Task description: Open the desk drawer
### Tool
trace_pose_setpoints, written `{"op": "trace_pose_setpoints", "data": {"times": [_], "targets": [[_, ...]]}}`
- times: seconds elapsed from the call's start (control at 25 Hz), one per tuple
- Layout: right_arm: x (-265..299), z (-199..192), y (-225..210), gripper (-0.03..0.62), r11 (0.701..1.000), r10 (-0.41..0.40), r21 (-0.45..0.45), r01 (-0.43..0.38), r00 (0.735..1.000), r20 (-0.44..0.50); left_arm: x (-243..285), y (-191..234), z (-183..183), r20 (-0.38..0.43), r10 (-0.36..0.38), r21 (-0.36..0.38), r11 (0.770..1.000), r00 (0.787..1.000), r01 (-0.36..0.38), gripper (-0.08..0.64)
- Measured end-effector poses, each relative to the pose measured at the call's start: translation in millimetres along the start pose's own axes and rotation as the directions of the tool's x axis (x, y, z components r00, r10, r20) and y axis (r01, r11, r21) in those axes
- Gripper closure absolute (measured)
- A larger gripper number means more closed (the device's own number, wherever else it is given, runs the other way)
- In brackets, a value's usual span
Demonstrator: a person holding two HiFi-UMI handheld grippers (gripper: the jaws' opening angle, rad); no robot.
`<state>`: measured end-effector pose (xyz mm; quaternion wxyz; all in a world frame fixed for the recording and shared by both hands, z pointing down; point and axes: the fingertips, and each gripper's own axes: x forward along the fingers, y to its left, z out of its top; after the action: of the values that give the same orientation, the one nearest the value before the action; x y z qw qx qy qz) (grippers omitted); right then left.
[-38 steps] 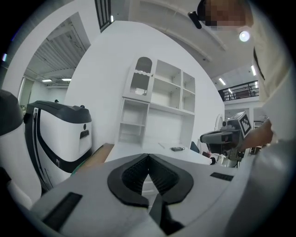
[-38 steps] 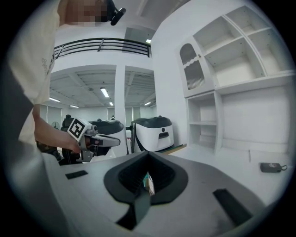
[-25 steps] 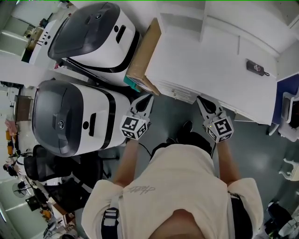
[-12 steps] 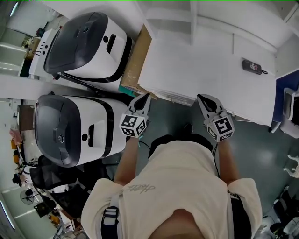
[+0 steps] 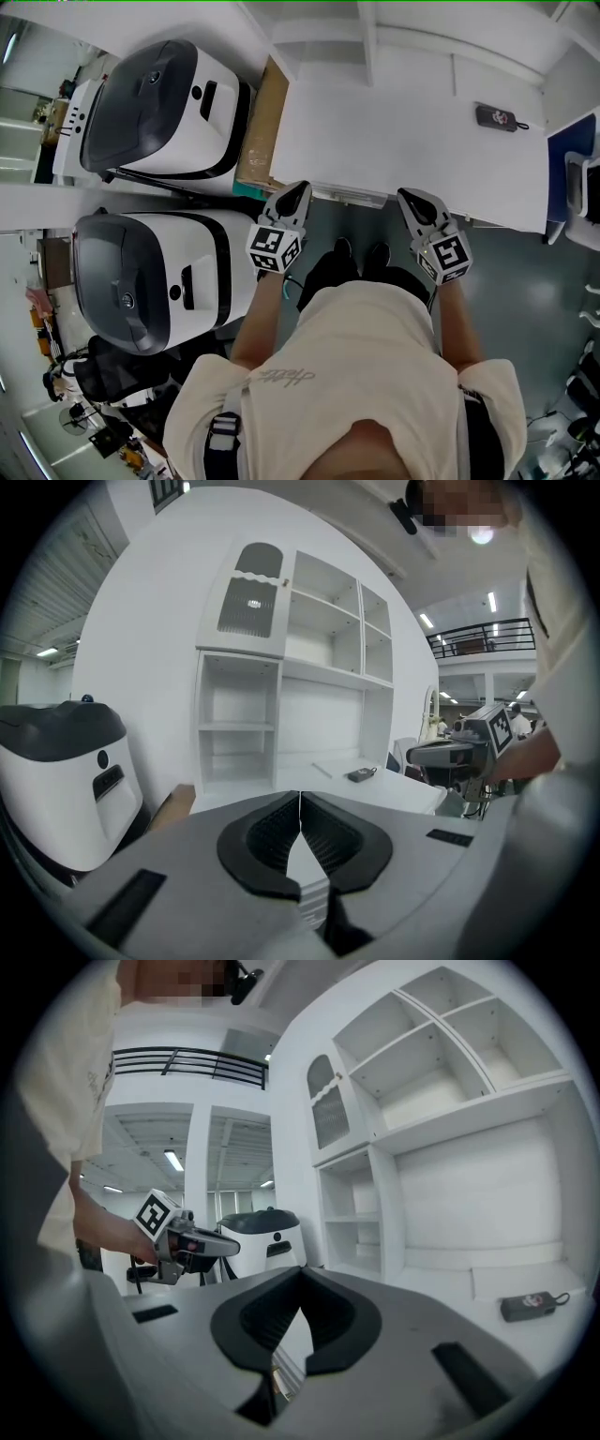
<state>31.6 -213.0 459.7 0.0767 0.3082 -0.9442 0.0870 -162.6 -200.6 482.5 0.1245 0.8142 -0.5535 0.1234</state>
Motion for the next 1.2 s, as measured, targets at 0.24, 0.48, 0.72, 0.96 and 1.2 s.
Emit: {"op": "trace_pose_setpoints", "data": {"times": [0.24,0.48,0.72,0.96,1.2], "targets": [[-9.3,19.6,1.9,0.591,0.996,-0.085,0.000,0.085,0.996,0.016,0.6,2.8,24.6,0.031,-0.060,0.031,0.998,0.998,0.059,0.554],[-8.0,35.3,4.6,0.591,0.991,-0.135,-0.012,0.135,0.990,0.027,5.4,12.0,45.4,0.063,-0.106,0.043,0.994,0.992,0.103,0.554],[-6.3,45.1,14.9,0.591,0.987,-0.156,0.033,0.154,0.986,0.059,3.7,22.7,50.3,0.073,-0.122,0.021,0.992,0.990,0.121,0.554],[-8.5,52.0,20.1,0.591,0.984,-0.176,0.015,0.175,0.983,0.057,2.0,31.2,55.2,0.075,-0.126,-0.002,0.992,0.989,0.126,0.528],[-7.3,47.9,27.6,0.591,0.983,-0.186,0.018,0.185,0.982,0.045,1.0,34.3,57.3,0.080,-0.146,0.001,0.989,0.986,0.146,0.451]]}}
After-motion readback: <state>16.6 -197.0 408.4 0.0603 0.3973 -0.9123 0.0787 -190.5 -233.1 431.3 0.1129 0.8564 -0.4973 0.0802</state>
